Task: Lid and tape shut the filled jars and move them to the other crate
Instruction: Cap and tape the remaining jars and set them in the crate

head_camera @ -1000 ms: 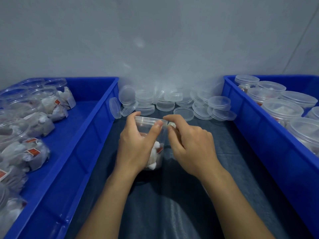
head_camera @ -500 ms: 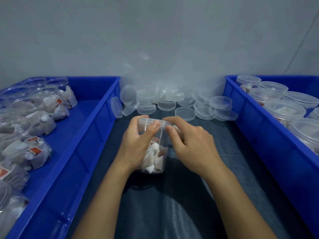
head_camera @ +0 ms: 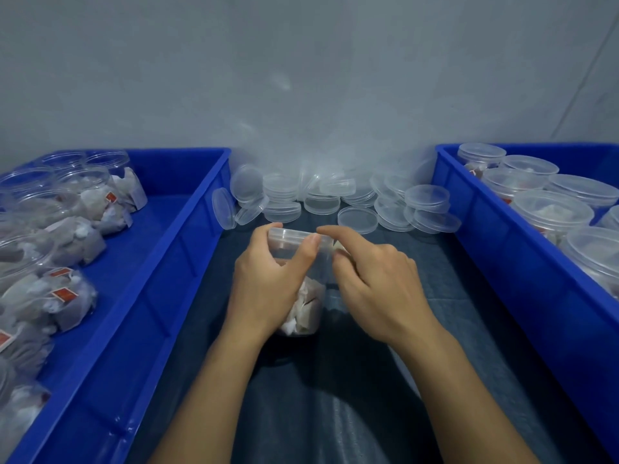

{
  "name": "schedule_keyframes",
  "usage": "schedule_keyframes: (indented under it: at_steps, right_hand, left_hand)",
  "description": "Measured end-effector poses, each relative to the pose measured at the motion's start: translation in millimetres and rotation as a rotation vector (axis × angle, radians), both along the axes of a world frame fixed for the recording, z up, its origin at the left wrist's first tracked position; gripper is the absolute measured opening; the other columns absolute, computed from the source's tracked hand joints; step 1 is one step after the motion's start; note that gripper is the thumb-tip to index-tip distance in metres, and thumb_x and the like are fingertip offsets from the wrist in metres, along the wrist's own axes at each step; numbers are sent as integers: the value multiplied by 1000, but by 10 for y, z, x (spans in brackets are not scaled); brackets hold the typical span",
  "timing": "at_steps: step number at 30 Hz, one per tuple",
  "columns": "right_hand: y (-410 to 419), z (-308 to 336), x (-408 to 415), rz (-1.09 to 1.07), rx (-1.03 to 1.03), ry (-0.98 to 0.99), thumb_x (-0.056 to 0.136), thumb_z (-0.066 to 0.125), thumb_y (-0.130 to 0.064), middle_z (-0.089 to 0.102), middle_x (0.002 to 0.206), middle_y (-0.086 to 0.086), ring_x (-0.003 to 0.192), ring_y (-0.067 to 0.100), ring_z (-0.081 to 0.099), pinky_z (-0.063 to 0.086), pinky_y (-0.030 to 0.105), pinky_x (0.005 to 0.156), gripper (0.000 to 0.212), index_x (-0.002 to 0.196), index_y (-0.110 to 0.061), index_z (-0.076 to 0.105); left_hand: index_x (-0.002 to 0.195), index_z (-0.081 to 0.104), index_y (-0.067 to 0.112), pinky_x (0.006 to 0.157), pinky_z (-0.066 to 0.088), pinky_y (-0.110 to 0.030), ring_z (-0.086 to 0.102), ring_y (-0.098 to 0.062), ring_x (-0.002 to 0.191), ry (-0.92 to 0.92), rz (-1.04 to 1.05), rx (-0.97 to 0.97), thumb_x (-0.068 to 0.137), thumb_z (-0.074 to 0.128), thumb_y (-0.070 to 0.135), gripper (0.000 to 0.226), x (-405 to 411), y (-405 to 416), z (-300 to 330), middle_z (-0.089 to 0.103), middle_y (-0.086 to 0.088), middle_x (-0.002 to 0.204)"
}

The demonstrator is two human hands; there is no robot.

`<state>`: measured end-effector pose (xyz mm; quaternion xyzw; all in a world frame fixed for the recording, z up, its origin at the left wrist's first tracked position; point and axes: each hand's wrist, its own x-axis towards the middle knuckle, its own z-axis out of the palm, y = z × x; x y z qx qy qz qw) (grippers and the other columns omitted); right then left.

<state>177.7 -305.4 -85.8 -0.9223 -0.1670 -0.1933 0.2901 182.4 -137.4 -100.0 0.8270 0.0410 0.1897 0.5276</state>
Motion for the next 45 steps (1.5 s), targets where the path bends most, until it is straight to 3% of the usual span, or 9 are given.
schedule_keyframes:
  at_steps: [4,10,17,24,27,30,35,39,45]
  right_hand:
    - [-83,21,59,3,-4,2,97,30,-51,51,60,-16,75,21,59,47,44,76,40,131,-50,51]
    - [-138,-15,99,-7,-42,-1,99,30,-53,49,58,-17,75,20,60,45,41,75,37,130,-50,51]
    - [-85,-46,102,8,-35,-14,101,31,-54,53,59,-15,73,20,60,49,42,74,31,126,-48,50]
    - [-50,-56,76,-2,-23,-84,101,38,-50,58,64,-12,73,25,64,50,43,69,29,123,-42,55]
    - [-58,-51,64,-24,-5,-107,101,39,-50,51,60,-13,72,25,64,50,41,67,30,121,-40,59]
    - [-60,-45,68,-43,8,-107,101,37,-50,41,55,-16,70,24,63,49,40,66,32,118,-40,62]
    - [-84,-34,53,18,-28,-57,100,32,-51,48,61,-20,76,18,62,44,40,69,36,128,-45,53]
    - [-141,-23,65,67,-35,-40,98,30,-53,47,57,-22,72,15,58,46,40,69,42,136,-49,48]
    - [-108,-70,122,21,-59,-42,100,31,-54,47,55,-19,74,20,61,42,39,68,40,136,-52,48]
  left_hand:
    - [119,67,31,90,61,-45,75,-8,93,25,-11,-131,70,62,80,70,40,45,-12,77,11,100]
    - [107,69,33,70,59,-28,77,-8,81,15,-71,-168,73,64,77,56,29,60,-19,78,15,92]
    - [117,69,28,94,60,-56,79,-19,92,78,-143,-235,73,69,74,63,33,93,9,79,4,107]
    - [122,63,31,93,61,-49,76,-13,98,83,-100,-156,60,76,75,78,3,67,29,77,7,105]
    - [125,64,32,90,59,-34,70,5,95,55,-60,-60,56,71,81,85,-29,46,51,74,17,105]
    - [129,64,29,92,58,-30,68,3,101,34,-58,-11,54,72,82,92,-40,40,65,72,15,114]
    - [137,62,31,81,52,-10,66,12,99,-10,-58,-70,57,70,78,93,-30,95,68,71,19,110]
    - [131,62,39,93,59,-40,71,-7,103,-20,-47,-103,68,64,76,73,-17,106,46,72,13,111]
    - [105,60,40,81,62,-59,77,-21,87,-28,-154,-179,80,63,66,36,6,130,31,72,12,101]
